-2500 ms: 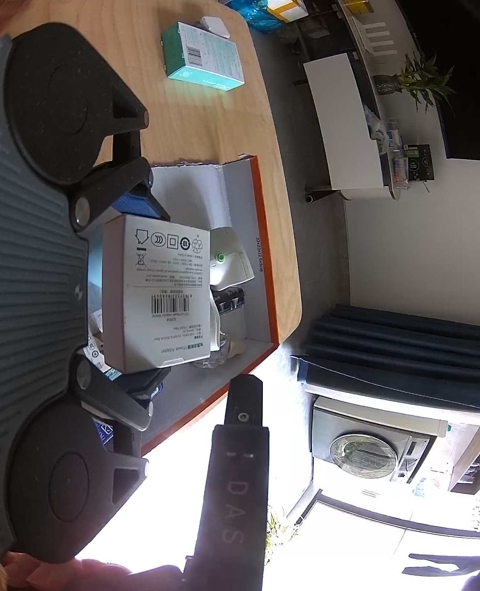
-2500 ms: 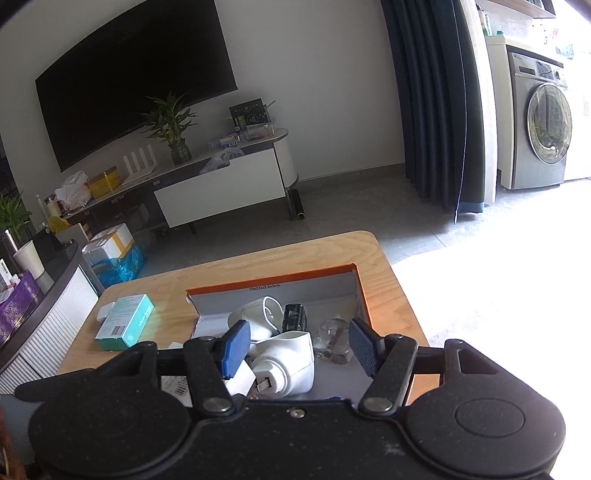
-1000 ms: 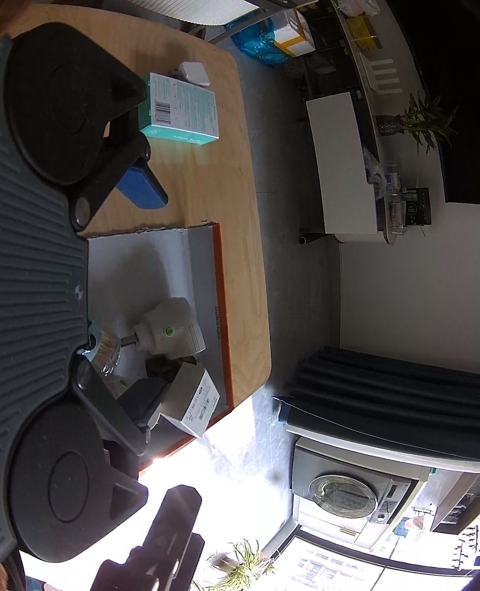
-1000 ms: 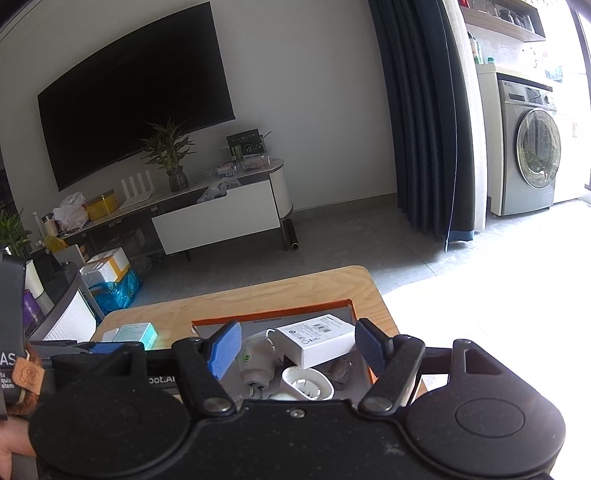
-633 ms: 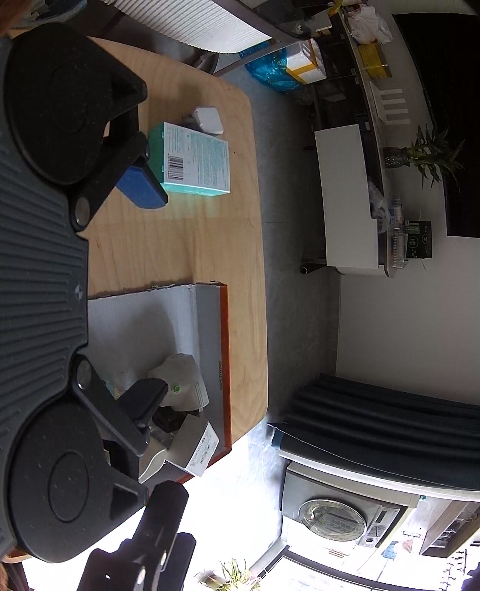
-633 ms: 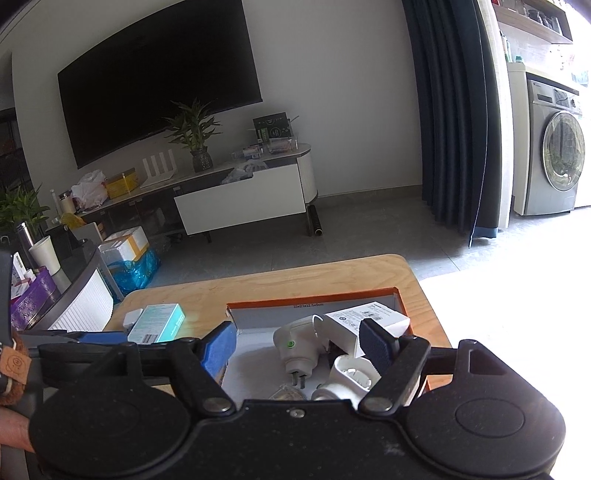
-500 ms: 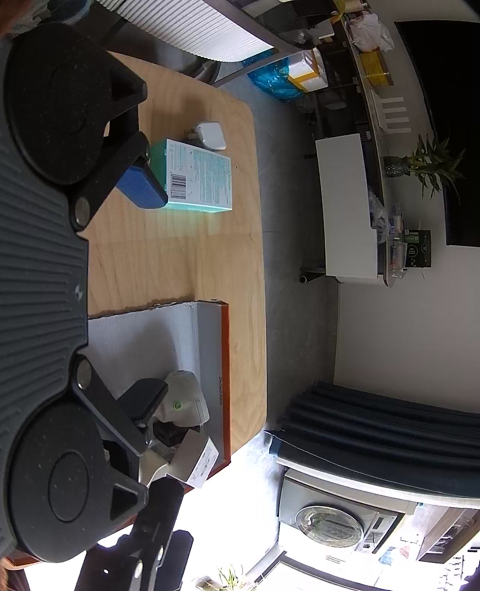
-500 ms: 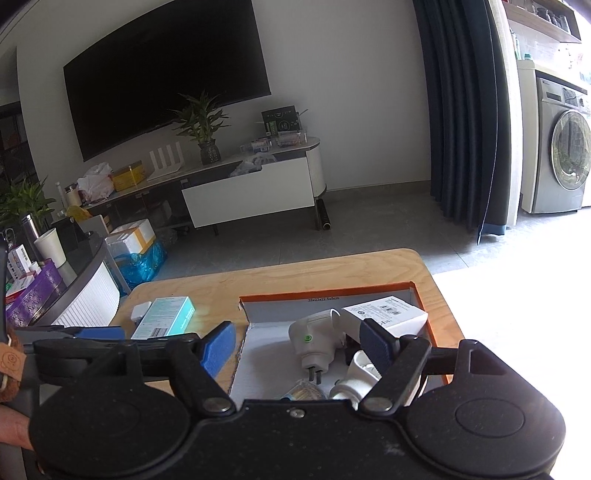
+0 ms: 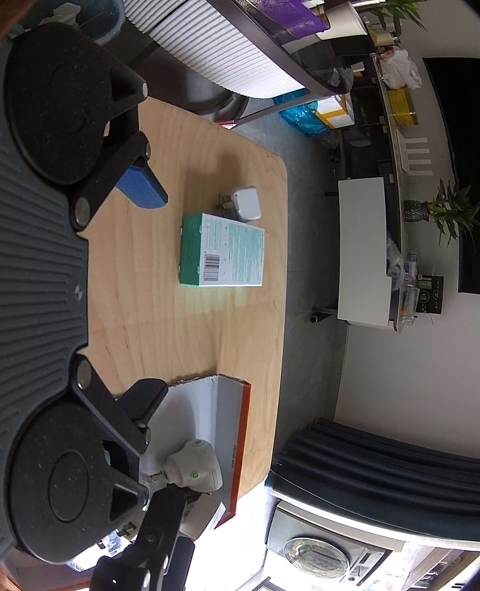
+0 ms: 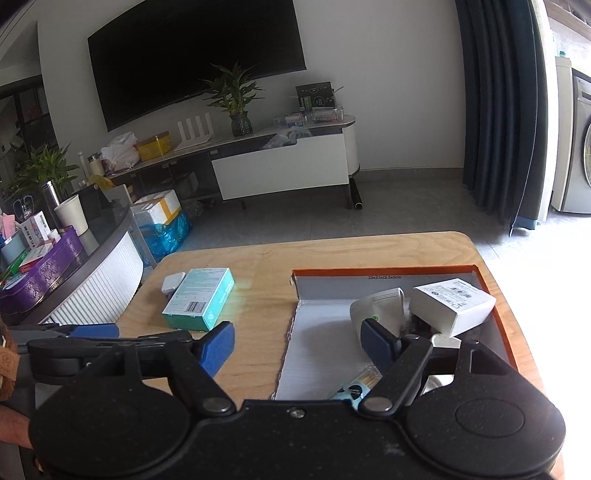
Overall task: Organize rigid objects
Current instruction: 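Move left tool to white square charger while right tool moves to teal bandage box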
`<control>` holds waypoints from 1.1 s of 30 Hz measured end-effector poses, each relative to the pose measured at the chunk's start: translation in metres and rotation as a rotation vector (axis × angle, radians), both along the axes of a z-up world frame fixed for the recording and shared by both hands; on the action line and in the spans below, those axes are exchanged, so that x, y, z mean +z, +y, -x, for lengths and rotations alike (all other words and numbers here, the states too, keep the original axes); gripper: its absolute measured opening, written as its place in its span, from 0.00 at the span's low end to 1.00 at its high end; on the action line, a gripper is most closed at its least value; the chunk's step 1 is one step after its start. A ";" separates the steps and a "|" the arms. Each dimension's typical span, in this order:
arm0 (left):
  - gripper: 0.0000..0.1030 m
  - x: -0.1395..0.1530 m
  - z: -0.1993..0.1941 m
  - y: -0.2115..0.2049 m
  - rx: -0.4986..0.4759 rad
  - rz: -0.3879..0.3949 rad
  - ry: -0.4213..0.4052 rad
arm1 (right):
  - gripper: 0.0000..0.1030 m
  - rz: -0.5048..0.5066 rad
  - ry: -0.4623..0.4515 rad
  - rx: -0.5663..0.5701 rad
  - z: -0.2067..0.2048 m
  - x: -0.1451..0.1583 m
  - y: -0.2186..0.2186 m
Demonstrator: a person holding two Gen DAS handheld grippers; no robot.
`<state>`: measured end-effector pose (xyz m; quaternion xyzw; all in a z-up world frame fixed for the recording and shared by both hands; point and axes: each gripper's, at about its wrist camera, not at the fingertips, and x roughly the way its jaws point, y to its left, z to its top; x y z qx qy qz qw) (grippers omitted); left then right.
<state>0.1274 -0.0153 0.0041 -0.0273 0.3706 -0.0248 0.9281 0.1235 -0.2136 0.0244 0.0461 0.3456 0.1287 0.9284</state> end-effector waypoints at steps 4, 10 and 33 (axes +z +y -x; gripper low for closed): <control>0.99 -0.008 -0.001 0.021 0.042 0.001 0.013 | 0.87 0.008 0.009 0.030 -0.002 -0.003 0.013; 0.99 -0.015 -0.014 0.054 0.130 0.014 0.019 | 0.87 0.010 0.020 0.063 -0.006 -0.008 0.026; 0.98 -0.058 -0.108 0.077 0.118 -0.035 0.054 | 0.88 -0.008 0.034 0.108 -0.033 -0.026 0.036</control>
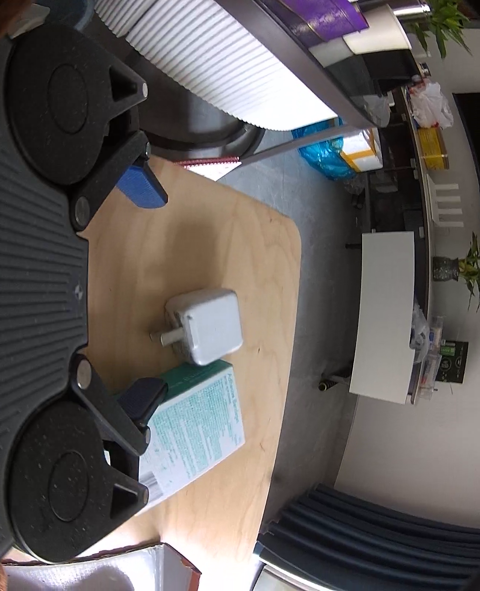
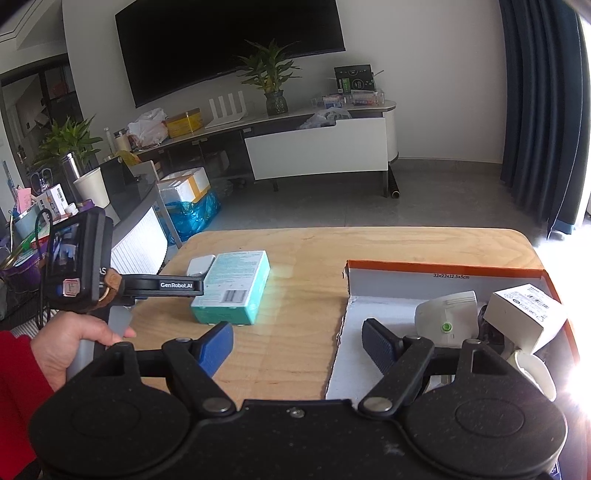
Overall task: Organize rigid objects
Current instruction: 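Move left tool to white square charger while right tool moves to teal bandage box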
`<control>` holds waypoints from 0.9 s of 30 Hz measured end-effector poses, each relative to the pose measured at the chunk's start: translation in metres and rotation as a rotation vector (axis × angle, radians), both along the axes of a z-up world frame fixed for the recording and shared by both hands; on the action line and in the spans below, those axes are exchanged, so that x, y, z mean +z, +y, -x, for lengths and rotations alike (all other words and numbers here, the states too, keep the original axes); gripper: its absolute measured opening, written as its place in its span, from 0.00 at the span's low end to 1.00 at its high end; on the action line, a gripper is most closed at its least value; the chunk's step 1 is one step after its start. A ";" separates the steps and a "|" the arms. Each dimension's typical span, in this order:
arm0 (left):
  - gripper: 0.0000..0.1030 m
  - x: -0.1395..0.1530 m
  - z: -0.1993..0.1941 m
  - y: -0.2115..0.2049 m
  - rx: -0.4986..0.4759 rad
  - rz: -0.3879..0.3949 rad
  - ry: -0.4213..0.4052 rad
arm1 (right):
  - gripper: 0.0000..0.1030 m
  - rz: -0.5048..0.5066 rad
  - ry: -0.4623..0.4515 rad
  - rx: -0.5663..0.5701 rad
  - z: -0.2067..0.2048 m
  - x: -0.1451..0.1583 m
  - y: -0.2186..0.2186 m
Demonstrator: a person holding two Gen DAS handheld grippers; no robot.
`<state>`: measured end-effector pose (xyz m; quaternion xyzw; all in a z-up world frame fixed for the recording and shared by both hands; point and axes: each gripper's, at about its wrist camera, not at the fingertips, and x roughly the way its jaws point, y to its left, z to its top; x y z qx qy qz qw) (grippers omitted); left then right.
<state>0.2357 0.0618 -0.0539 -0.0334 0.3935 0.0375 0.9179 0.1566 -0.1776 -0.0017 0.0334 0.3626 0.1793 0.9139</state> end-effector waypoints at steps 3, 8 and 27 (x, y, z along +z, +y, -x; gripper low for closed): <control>0.99 -0.003 0.002 -0.001 0.013 0.001 -0.028 | 0.88 -0.002 0.009 -0.003 -0.004 -0.004 0.000; 1.00 -0.004 -0.007 0.005 0.043 0.017 -0.051 | 0.89 -0.015 0.017 -0.004 -0.010 -0.010 -0.004; 0.40 0.015 0.011 0.005 -0.026 0.004 -0.095 | 0.94 0.002 0.079 0.120 -0.056 -0.027 0.050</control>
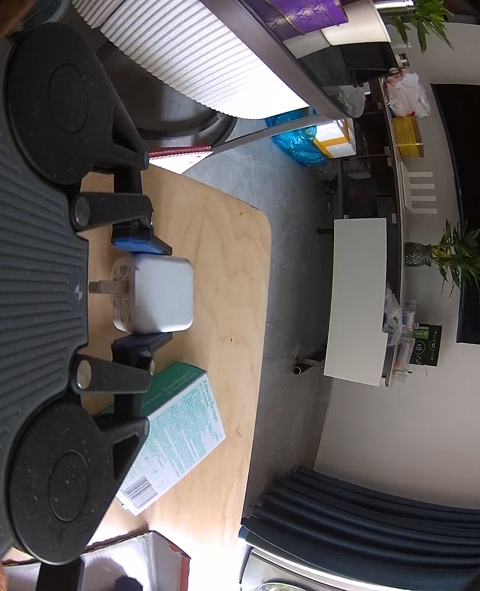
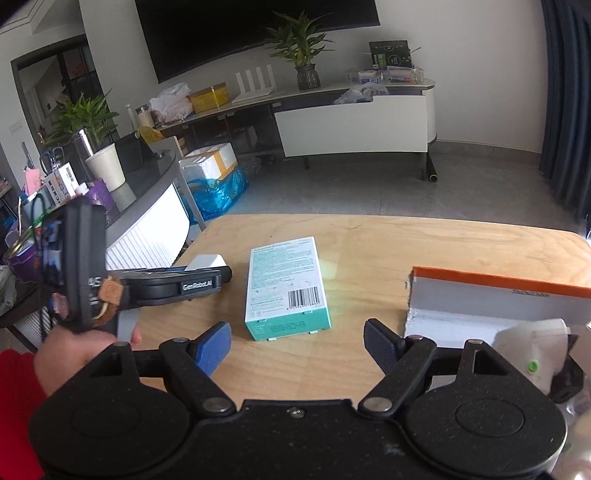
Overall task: Organize rigid objects
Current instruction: 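Move left tool to white square charger while right tool moves to teal bandage box, then grasp white charger with left tool while right tool grasps teal bandage box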
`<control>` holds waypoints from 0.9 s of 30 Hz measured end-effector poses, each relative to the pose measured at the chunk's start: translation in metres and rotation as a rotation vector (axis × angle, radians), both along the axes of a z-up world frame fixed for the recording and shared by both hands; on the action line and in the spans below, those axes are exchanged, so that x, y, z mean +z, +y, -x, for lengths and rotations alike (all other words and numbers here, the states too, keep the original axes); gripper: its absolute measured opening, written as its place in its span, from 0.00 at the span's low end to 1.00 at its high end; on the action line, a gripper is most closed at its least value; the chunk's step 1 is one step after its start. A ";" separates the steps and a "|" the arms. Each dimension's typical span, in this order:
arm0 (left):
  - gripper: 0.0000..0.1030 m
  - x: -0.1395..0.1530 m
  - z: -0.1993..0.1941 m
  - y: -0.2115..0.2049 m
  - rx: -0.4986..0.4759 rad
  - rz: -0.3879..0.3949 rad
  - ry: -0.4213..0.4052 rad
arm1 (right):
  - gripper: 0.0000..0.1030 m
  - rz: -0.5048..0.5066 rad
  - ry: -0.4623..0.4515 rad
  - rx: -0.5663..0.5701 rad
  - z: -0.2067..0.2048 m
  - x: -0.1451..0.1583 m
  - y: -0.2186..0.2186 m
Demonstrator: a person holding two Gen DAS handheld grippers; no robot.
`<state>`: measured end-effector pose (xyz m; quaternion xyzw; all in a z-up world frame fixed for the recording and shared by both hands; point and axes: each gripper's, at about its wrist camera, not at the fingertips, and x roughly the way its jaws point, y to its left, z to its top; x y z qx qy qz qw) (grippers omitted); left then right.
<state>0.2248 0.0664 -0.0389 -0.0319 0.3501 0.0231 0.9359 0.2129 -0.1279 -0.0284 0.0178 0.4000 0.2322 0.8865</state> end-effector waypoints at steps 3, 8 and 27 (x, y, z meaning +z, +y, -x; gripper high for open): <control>0.40 0.015 0.016 0.006 0.027 0.019 -0.014 | 0.96 0.044 0.017 0.024 -0.021 -0.009 0.023; 0.40 0.021 0.044 0.008 0.033 0.031 -0.013 | 0.97 0.085 0.050 0.048 -0.054 -0.026 0.054; 0.40 0.027 0.065 0.002 0.046 0.095 -0.050 | 0.81 0.064 0.025 -0.013 -0.023 -0.005 0.048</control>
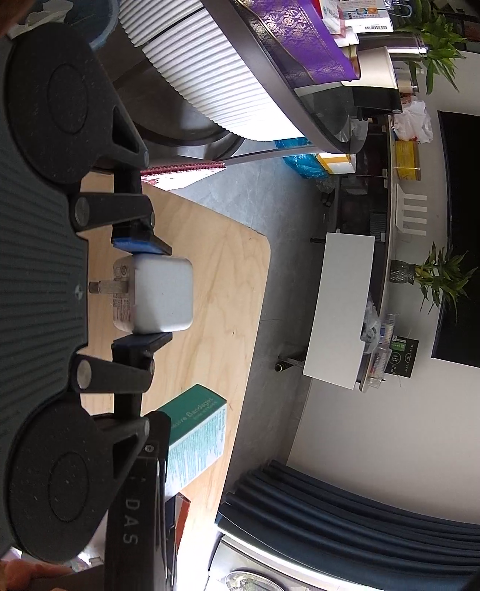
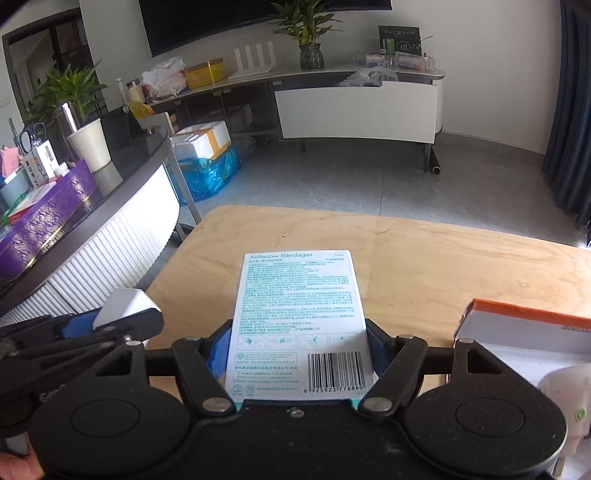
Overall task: Organize rigid objects
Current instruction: 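Grasp white charger with left tool while right tool grasps teal bandage box, then carry white charger in left tool while right tool carries bandage box over the box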
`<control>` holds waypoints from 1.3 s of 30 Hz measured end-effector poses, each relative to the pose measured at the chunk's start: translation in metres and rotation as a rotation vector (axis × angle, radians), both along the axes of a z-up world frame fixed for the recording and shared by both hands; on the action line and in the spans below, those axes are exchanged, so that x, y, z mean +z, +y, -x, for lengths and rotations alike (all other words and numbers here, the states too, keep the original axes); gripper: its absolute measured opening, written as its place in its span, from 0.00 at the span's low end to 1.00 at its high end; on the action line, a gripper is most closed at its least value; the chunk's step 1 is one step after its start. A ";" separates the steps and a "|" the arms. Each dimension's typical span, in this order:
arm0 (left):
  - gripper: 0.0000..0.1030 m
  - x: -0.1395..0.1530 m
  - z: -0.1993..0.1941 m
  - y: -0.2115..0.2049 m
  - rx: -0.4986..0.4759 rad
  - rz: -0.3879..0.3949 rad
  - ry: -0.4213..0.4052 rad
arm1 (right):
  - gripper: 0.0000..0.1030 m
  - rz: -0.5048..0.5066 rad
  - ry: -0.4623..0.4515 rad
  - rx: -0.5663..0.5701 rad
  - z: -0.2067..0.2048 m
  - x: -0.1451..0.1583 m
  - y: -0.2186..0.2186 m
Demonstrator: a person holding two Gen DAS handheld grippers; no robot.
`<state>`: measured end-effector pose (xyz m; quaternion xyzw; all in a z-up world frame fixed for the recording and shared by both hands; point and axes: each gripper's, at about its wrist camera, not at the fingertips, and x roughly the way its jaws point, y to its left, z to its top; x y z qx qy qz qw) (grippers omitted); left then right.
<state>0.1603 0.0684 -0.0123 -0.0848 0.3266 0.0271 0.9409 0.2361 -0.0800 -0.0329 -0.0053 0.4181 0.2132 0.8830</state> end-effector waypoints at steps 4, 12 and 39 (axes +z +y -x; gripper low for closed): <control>0.40 0.008 0.017 -0.010 -0.010 0.001 -0.013 | 0.81 -0.002 -0.055 -0.003 0.033 0.023 -0.009; 0.40 0.028 0.053 -0.030 -0.033 0.001 -0.053 | 0.81 -0.003 -0.115 -0.057 0.091 0.052 -0.035; 0.40 0.036 0.120 -0.081 -0.132 -0.035 -0.104 | 0.81 -0.029 -0.213 -0.152 0.198 0.080 -0.102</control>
